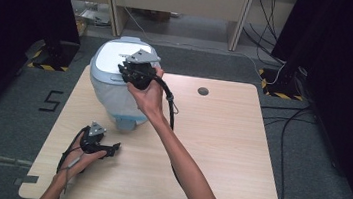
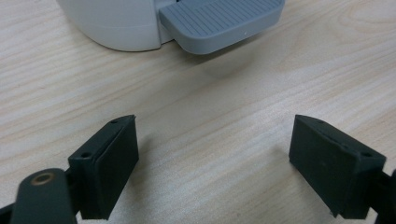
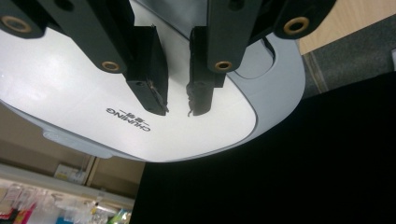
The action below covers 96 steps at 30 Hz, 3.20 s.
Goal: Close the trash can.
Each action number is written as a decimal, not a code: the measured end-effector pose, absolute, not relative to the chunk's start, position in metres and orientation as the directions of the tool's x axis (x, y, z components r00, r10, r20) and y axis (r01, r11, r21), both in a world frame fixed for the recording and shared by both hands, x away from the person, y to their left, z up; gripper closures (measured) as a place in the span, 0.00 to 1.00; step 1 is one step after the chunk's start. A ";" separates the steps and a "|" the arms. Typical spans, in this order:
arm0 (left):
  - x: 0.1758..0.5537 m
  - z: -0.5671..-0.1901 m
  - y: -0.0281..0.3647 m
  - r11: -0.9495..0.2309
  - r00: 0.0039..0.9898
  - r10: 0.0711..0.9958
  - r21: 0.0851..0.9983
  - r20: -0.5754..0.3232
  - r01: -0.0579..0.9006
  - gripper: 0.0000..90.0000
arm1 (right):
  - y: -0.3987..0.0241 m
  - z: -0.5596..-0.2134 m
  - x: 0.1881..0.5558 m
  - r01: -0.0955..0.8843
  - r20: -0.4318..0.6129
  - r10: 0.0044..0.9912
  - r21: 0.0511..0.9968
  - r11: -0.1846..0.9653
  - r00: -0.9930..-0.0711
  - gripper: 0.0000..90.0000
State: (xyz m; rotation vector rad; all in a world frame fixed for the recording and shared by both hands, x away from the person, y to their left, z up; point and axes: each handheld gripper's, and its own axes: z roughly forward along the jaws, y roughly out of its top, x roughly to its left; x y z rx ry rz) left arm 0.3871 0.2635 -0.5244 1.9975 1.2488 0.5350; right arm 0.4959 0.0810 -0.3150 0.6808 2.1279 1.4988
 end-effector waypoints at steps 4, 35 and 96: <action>0.387 -0.524 0.264 -0.281 0.448 0.894 0.748 -0.023 0.601 0.16 | 0.083 -0.316 0.495 0.136 -0.076 0.624 0.949 0.284 -0.778 0.85; 0.387 -0.524 0.264 -0.278 0.445 0.895 0.749 -0.025 0.601 0.16 | 0.016 -0.292 0.505 0.236 0.036 0.727 0.956 0.176 -0.686 0.34; 0.387 -0.525 0.264 -0.273 0.439 0.898 0.751 -0.025 0.601 0.16 | -0.167 -0.382 0.424 0.310 -0.031 0.879 0.929 0.201 -0.477 0.21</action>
